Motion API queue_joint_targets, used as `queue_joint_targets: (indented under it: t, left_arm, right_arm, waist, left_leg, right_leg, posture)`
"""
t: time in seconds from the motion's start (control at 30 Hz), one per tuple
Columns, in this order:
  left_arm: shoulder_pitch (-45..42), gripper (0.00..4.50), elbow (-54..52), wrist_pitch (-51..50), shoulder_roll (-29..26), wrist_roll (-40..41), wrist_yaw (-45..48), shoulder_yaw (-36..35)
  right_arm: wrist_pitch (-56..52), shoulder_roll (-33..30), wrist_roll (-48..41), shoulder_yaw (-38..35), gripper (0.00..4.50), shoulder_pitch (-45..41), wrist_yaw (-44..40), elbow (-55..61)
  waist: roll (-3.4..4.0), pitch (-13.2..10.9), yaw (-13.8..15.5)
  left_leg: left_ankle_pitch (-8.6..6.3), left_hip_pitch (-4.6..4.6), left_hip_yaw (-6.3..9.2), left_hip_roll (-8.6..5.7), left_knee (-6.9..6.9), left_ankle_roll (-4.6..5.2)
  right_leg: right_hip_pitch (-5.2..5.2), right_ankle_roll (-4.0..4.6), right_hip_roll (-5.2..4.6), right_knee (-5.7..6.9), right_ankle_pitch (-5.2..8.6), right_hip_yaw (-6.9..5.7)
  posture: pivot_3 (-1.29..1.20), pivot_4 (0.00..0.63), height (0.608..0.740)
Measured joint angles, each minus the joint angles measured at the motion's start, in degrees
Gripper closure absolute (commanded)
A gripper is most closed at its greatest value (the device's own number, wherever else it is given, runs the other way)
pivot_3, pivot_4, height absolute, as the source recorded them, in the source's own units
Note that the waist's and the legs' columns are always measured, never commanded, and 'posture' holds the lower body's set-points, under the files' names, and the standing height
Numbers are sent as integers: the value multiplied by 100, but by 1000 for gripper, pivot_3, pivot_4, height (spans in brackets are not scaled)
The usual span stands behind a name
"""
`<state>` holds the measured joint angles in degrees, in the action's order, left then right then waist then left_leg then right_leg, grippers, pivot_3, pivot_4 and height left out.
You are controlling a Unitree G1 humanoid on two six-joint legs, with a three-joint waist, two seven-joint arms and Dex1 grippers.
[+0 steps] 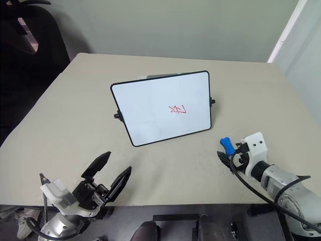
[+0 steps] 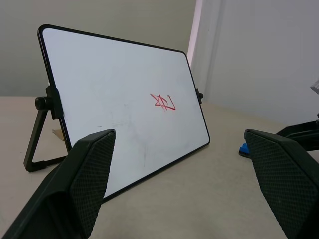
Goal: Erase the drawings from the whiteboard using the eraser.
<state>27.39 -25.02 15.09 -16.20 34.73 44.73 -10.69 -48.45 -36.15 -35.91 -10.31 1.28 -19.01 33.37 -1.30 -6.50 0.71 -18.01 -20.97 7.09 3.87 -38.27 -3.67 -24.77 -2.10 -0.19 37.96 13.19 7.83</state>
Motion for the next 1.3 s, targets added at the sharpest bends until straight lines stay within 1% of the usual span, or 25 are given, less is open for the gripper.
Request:
queue_joint_targets:
  t: [0.3, 0.67, 1.03, 1.13, 1.3]
  left_arm:
    - [-85, 0, 79, 0, -30, 24, 3, -113]
    - [-20, 0, 135, 1, -33, 103, 40, -94]
    - [31, 0, 70, 21, 8, -35, 89, 69]
    - [44, 0, 38, 21, 40, -49, 82, 90]
    - [45, 0, 34, 21, 44, -66, 49, 91]
  right_arm:
    - [-510, 23, -88, -39, 6, -341, 21, -108]
    - [-1144, 110, 225, 52, 6, -791, 294, -650]
    - [-1209, 193, 826, 550, 6, -1327, 381, -1329]
    - [-1220, 182, 922, 606, 617, -1393, 360, -1399]
    - [-1260, 160, 1019, 621, 2266, -1435, 275, -1453]
  waist:
    - [-1, 0, 2]
    - [-2, 1, 2]
    - [-2, 2, 7]
    - [-3, 2, 6]
    - [-5, 4, 5]
  left_leg:
    - [0, 0, 0, 0, 0, 0]
    - [-1, 1, 1, 0, 0, 2]
    - [-1, 6, 2, 0, -1, 2]
    - [-1, 3, 2, 0, -3, 1]
    - [-1, 5, 1, 0, -3, 2]
  right_leg:
    - [1, -2, 0, 0, 1, 0]
    - [-2, -5, 0, 1, 3, 1]
    - [-4, -7, 0, 0, 2, 2]
    - [-1, -7, 0, 0, 2, 2]
    - [6, -8, 0, 3, 1, 1]
  posture:
    - [0, 150, 740]
    - [0, 150, 740]
    - [0, 150, 740]
    - [0, 150, 740]
    - [0, 150, 740]
